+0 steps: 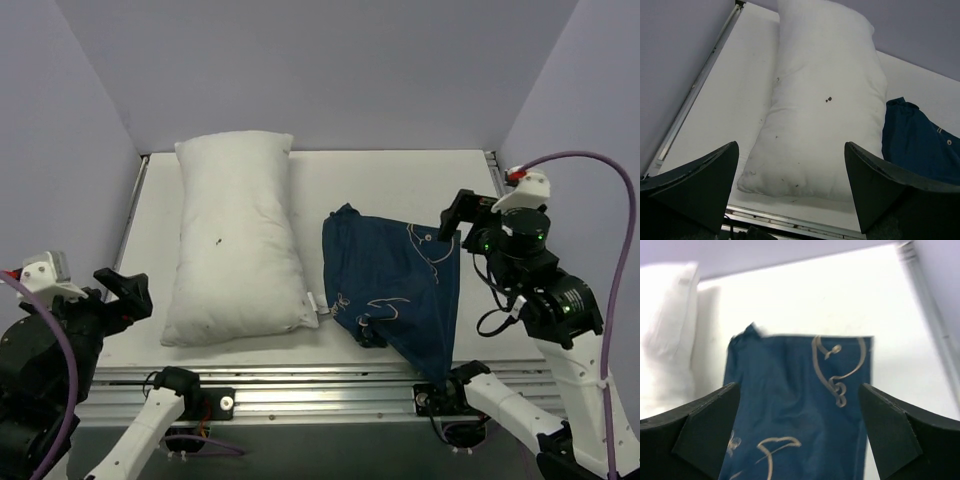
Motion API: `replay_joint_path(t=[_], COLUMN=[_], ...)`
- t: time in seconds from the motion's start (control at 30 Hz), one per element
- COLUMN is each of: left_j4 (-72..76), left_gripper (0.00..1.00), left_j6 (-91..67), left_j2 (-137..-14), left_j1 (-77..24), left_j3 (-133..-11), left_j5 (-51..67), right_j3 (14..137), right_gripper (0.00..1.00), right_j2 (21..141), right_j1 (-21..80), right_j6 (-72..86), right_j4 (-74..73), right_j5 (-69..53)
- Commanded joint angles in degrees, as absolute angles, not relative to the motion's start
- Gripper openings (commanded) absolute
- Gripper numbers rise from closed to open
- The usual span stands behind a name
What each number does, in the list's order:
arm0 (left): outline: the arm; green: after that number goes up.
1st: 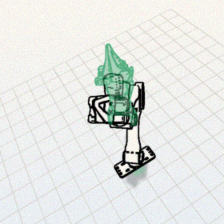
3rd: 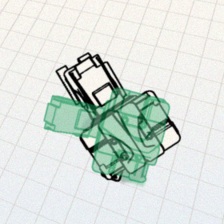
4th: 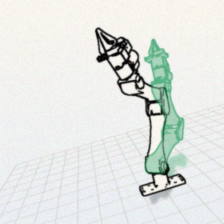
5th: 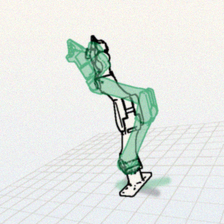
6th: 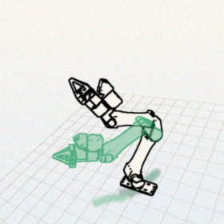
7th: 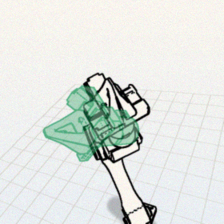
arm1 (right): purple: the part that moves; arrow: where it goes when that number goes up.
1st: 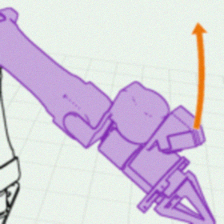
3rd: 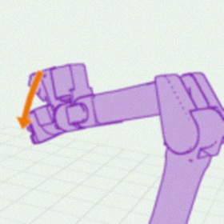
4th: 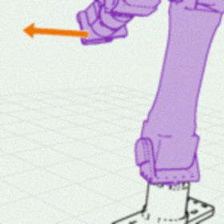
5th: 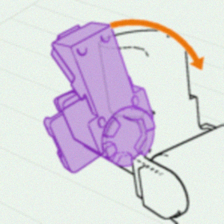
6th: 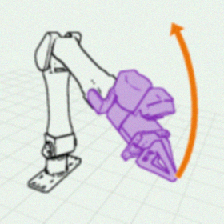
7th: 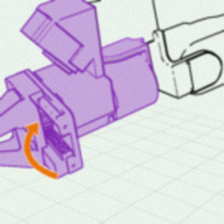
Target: Remove the pillowcase from the pillow
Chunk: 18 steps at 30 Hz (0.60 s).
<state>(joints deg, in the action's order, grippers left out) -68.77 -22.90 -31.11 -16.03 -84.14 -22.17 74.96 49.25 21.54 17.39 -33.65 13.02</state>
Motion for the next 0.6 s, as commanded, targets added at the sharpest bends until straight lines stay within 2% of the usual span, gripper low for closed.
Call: replay_joint_path(t=[0.0, 0.23, 0.57], left_j4=[-70.93, -68.82, -64.61], left_gripper=[0.94, 0.94, 0.94], left_j6=[-20.75, -17.93, -15.73], left_j2=[-29.45, -26.11, -22.86], left_j1=[-15.73, -15.82, -15.91], left_j3=[-89.37, -93.33, -94.40], left_j5=[-25.92, -29.88, -36.38], right_j3=[78.22, 76.73, 74.62], right_gripper=[1.00, 1.00, 1.00], right_j2=[43.44, 32.71, 20.49], right_j1=[21.80, 22.24, 22.85], right_j6=[13.46, 7.66, 3.52], right_j4=[-32.70, -30.68, -26.02], right_j5=[31.34, 39.36, 43.85])
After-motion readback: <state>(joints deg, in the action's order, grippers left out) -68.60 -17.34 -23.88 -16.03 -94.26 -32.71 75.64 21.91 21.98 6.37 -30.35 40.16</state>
